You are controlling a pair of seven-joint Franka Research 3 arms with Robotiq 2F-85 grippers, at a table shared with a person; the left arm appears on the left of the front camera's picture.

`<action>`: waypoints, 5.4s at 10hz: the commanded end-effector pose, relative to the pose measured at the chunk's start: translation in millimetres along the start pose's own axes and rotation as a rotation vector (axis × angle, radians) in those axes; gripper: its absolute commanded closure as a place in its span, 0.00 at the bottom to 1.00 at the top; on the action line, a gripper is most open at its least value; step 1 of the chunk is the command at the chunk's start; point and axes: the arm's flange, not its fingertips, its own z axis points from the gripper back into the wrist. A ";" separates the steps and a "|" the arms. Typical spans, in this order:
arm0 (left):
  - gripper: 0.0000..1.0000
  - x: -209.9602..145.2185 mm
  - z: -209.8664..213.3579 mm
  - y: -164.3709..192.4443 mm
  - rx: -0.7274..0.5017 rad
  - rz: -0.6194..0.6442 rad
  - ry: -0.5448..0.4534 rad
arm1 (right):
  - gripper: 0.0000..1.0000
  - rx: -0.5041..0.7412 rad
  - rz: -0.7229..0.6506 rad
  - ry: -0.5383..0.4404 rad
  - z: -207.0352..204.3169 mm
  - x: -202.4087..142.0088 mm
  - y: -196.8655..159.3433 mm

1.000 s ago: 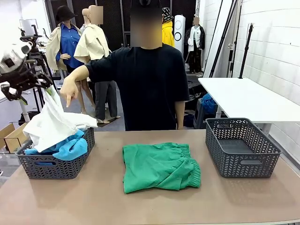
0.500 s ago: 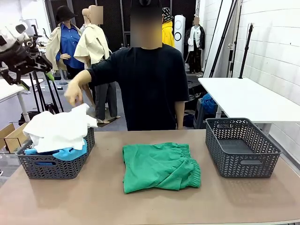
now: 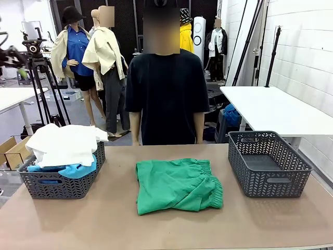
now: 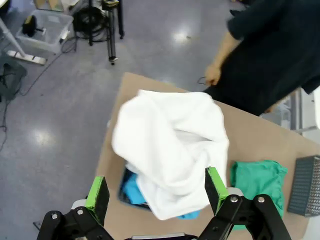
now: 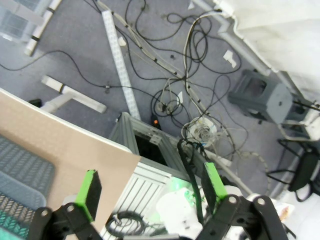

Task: Sort the tops and bottoms.
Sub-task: Sort the clothes according to human instructions, then lift clothes from the center of the table with your right hand.

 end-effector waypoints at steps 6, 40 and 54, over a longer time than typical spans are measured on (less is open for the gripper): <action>0.00 -22.1 -12.0 149.7 0.127 0.208 0.035 | 0.00 0.004 0.005 0.002 -1.0 -1.6 -0.5; 0.00 -33.8 13.9 236.8 0.167 0.359 0.010 | 0.00 0.451 1.116 0.185 28.8 -378.0 320.6; 0.00 -33.8 13.9 236.8 0.167 0.359 0.010 | 0.00 0.240 1.034 0.127 -123.4 -458.0 414.6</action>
